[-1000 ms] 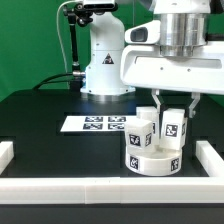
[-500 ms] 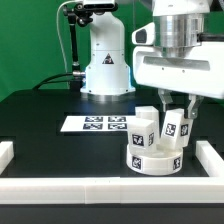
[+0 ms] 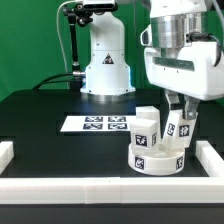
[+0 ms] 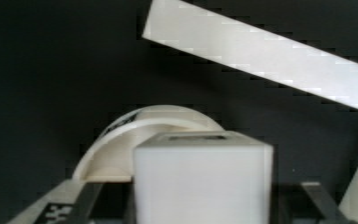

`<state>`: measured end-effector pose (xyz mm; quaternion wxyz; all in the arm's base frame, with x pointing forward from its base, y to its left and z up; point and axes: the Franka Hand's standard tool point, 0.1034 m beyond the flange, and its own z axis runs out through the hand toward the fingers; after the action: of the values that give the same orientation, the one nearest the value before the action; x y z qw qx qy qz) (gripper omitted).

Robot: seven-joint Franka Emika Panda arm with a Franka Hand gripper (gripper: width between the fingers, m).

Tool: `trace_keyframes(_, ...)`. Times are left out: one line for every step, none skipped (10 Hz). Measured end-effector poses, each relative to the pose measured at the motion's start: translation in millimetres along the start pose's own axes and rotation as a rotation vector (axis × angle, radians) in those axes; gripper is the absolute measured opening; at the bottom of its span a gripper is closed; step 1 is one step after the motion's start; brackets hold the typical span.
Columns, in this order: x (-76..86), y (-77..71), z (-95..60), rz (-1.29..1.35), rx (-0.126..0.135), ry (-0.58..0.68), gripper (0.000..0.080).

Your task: Assemble stool

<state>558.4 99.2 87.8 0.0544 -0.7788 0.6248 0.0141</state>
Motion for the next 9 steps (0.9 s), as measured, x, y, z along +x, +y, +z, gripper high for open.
trace_keyframes(-0.4,0.0,0.1,0.026,0.0,0.0,0.0338)
trace_keyframes(-0.4,0.0,0.1,0.082,0.001,-0.002,0.0338)
trace_keyframes(-1.1,-0.2,0.1,0.131,0.003,-0.01,0.0338)
trace_keyframes(-2.1,-0.2,0.3,0.153,0.003,-0.011,0.0338)
trace_keyframes(-2.1,-0.2,0.3,0.14,0.003,-0.011,0.047)
trace_keyframes(-2.4,-0.4,-0.1,0.133,0.0,-0.009,0.0595)
trace_keyframes(-4.0,-1.6,-2.0,0.124,-0.003,-0.013,0.0595)
trace_keyframes(-4.0,-4.0,-6.9,0.084,0.007,-0.016,0.0635)
trace_keyframes(-6.1,-7.1,-13.3,0.082,0.017,-0.02,0.0645)
